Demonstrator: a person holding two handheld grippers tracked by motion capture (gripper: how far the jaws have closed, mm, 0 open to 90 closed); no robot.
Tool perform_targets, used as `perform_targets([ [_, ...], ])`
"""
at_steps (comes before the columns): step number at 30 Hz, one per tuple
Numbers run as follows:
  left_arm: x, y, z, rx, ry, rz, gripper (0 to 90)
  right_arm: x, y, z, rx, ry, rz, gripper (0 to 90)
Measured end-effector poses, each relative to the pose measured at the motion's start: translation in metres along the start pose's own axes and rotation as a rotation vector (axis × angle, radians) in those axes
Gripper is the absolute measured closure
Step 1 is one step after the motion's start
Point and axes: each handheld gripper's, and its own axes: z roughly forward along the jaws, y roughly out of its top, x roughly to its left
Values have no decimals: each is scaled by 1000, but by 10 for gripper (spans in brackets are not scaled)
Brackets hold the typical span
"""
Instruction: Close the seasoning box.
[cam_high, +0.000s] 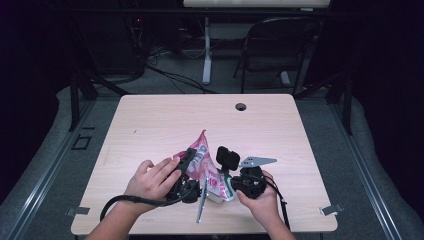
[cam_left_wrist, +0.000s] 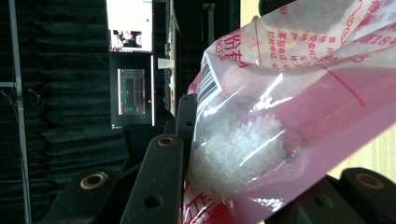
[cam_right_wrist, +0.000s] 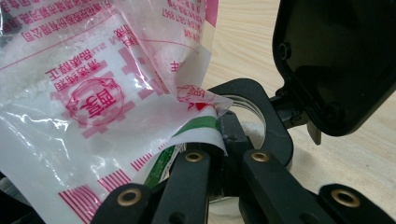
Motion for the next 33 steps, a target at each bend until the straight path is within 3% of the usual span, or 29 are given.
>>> perform_targets([
  [33,1,-4,2,2,-18,-21,770,4,-1,0,15,4,-4,900],
])
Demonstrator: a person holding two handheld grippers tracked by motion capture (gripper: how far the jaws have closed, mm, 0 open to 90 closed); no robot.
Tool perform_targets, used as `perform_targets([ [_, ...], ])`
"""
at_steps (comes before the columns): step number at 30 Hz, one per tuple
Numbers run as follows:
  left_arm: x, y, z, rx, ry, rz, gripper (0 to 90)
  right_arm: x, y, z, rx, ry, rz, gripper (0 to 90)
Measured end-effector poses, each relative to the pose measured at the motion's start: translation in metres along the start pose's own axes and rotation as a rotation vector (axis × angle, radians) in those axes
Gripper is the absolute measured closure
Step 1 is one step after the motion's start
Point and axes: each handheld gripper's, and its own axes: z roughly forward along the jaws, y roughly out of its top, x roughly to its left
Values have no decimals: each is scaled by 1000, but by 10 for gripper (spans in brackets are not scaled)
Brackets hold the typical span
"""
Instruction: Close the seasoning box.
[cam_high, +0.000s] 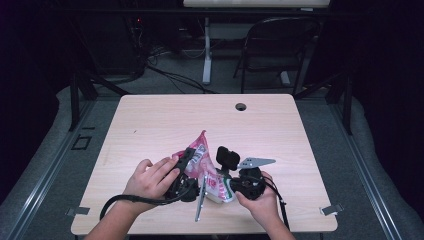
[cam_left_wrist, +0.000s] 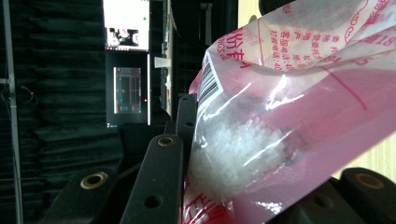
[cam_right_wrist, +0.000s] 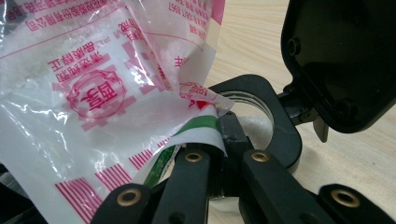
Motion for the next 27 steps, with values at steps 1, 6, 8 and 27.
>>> perform_targets([
  [1,0,0,0,6,-6,-2,770,0,0,0,1,-1,-1,900],
  [6,0,-2,1,8,-10,-10,770,0,0,-1,2,4,0,900],
  [8,0,-3,2,6,-6,-10,770,0,0,-2,5,5,-5,900],
  [27,1,-6,3,11,-19,-42,771,0,1,-5,0,1,-7,900],
])
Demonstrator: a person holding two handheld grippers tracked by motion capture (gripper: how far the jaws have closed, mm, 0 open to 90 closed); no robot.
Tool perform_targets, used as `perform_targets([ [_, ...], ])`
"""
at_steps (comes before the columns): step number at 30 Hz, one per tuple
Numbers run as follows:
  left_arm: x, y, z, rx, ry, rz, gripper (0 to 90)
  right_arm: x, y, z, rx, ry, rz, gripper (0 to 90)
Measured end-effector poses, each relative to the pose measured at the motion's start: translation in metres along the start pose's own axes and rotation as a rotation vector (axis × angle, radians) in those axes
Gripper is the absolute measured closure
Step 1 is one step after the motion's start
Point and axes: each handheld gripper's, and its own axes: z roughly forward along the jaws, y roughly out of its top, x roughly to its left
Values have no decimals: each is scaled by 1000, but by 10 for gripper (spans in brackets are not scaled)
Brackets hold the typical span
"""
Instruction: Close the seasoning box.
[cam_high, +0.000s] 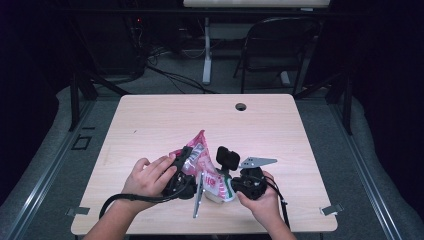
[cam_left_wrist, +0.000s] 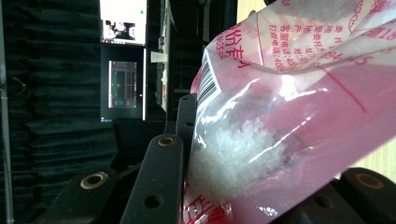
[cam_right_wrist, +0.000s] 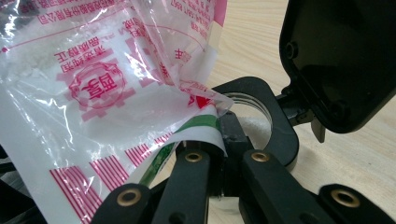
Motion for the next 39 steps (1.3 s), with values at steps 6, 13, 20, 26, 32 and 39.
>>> perform_targets([
  [6,-1,-2,0,6,-1,-12,770,0,0,0,-1,-4,-2,900],
  [13,-3,-5,0,12,-8,-23,770,0,0,0,-2,-3,-1,900],
  [20,-5,-9,1,12,-9,-62,770,1,0,0,-3,-6,-4,900],
  [26,-8,-13,2,21,-19,-88,771,1,0,0,-15,-3,3,900],
  [32,-10,-17,2,24,-24,-112,771,2,1,0,-16,-8,-6,900],
  [39,-14,-21,3,31,-32,-139,771,3,1,1,-21,-12,-5,900],
])
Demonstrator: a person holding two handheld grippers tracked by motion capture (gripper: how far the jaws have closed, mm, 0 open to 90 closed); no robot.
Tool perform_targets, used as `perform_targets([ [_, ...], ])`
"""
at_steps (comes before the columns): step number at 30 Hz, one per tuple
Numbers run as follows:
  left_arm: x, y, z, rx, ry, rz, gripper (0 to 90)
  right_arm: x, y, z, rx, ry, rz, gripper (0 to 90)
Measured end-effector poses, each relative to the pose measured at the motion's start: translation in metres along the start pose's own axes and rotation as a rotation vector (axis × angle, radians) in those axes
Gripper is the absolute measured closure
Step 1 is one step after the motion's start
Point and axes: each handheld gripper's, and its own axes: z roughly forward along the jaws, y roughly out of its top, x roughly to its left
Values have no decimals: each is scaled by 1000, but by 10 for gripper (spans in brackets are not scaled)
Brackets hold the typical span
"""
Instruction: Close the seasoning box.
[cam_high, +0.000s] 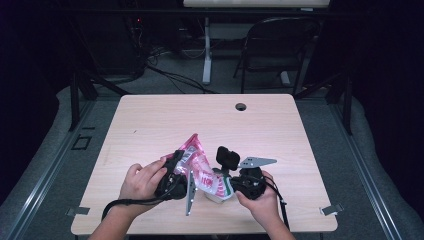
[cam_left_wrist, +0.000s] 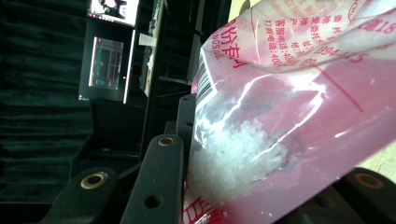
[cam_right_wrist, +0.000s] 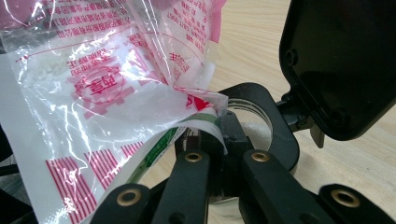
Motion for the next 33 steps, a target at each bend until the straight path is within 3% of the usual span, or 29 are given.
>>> perform_targets([
  [19,-9,-13,2,13,-48,-90,773,0,3,-4,-7,-2,-11,900],
  [33,-14,-22,3,29,-69,-122,776,0,5,-6,-36,5,-3,900],
])
